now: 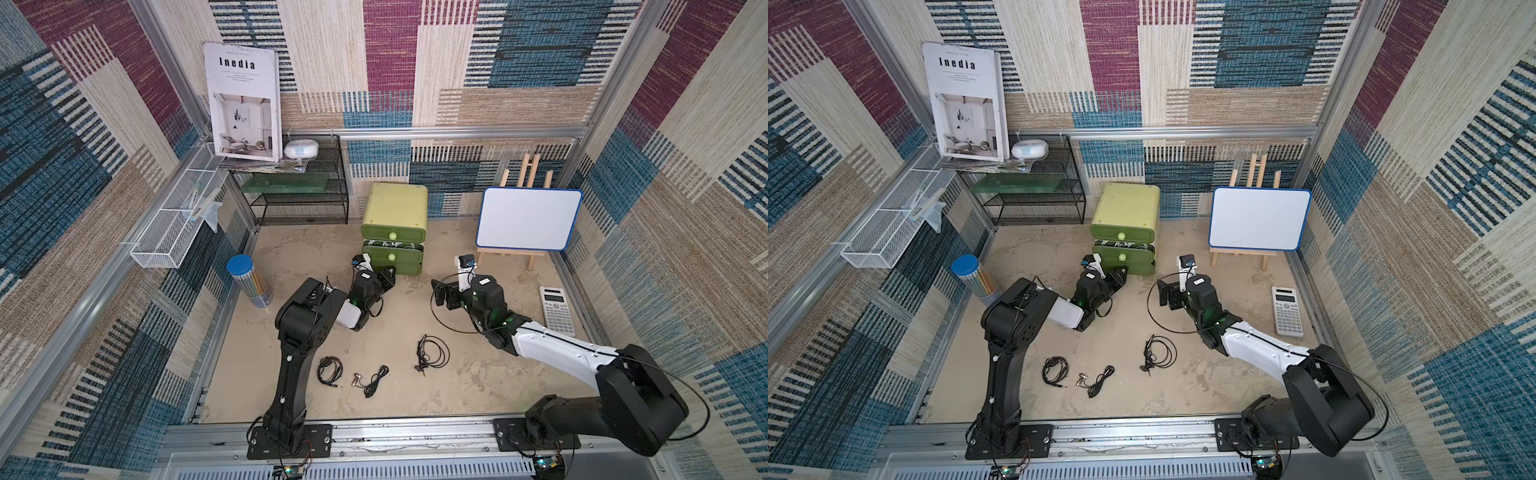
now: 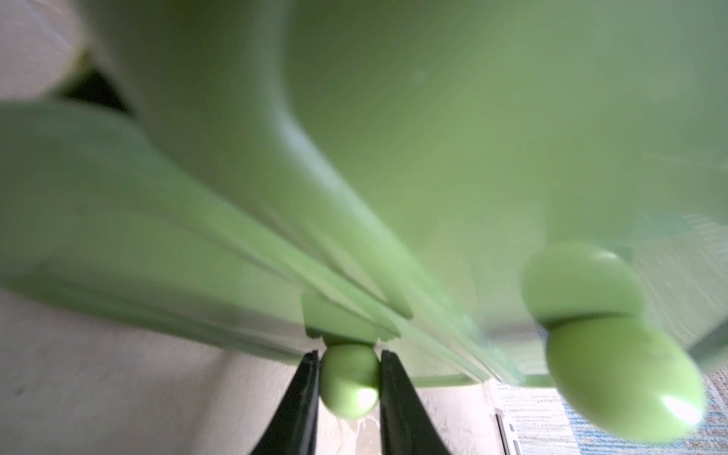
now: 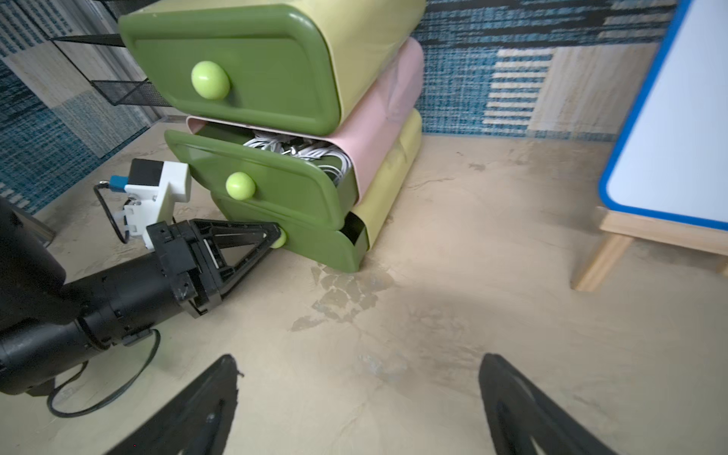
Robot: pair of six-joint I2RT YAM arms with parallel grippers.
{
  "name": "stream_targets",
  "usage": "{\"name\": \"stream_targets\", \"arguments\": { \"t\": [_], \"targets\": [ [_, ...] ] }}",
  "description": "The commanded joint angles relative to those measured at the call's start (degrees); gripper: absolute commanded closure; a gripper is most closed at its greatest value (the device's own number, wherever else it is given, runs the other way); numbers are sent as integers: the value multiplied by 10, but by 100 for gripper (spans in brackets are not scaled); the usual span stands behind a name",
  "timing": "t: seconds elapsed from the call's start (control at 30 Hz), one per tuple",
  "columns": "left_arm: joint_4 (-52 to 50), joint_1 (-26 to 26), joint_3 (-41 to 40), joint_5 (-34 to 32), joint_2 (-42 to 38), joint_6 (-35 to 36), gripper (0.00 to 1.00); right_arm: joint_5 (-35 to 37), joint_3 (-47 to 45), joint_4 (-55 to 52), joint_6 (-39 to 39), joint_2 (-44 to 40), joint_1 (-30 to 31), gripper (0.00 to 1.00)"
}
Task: Place the wired earphones into the drawer by color
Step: Close the drawer in the storage box.
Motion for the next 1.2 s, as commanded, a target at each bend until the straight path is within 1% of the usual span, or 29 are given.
{"name": "stream_targets", "arguments": {
  "t": [0.0,0.2,0.57,0.87,1.17],
  "targets": [
    [4,0,1,6,-8,8,74,-45,40,-20,12,45,-1,2],
    [-1,0,-1,8,-14,11,74,-37,101,-23,6,120,-3,2],
    [2,0,-5,9,-15,10,74,23,197,-11,-18,222,-5,1],
    [3,0,-8,9,-19,9,74,35,248,-4,-22,264,-18,1],
    [1,0,-10,10,-23,8,75,29,282,-4,-25,282,-29,1]
  ]
}}
